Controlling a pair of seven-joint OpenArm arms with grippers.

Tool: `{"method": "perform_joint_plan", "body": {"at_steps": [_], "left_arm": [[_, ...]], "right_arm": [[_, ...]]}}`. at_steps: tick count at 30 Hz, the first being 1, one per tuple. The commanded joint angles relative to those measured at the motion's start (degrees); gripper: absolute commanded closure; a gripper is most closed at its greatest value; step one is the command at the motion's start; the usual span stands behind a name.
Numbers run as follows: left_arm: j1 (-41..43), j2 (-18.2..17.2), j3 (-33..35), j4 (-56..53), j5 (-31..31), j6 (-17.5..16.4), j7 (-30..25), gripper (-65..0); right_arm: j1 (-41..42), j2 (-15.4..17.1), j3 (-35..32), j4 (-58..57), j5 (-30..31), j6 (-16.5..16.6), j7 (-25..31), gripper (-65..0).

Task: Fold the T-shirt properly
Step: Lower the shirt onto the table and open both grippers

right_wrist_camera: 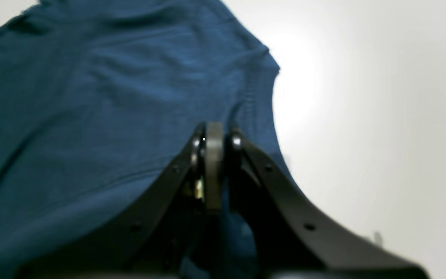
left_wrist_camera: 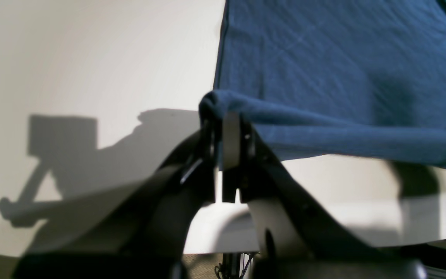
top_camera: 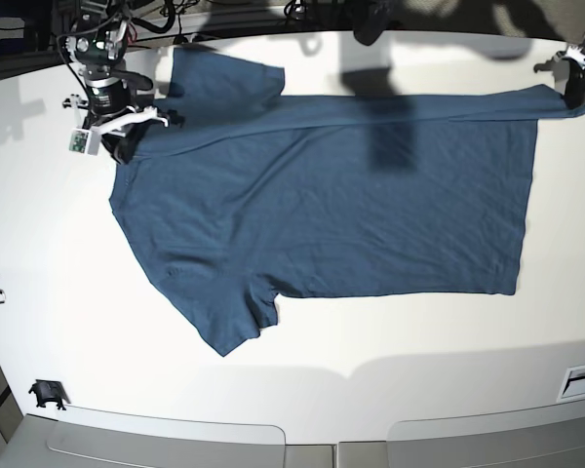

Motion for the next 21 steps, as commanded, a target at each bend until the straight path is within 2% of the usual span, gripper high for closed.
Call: {"method": "perform_joint_plan", "body": {"at_steps": [1, 12, 21], "left_arm": [[0.44, -0.98, -0.52, 0.83, -1.16, 0.0, -1.31, 0.0], [0.44, -0.98, -0.52, 0.83, -1.18, 0.0, -0.9, 0.0], [0.31, -0.98, -0.52, 0.83, -1.16, -0.02, -1.29, 0.0]], "right_arm": [[0.17, 0.61, 0.26, 0.79, 0.2, -0.22, 1.97, 0.0], [2.25, 1.03, 0.26, 0.79, 0.17, -0.15, 1.9, 0.0], [2.21, 7.02, 0.26, 0.79, -2.25, -0.2, 1.42, 0.0]]}}
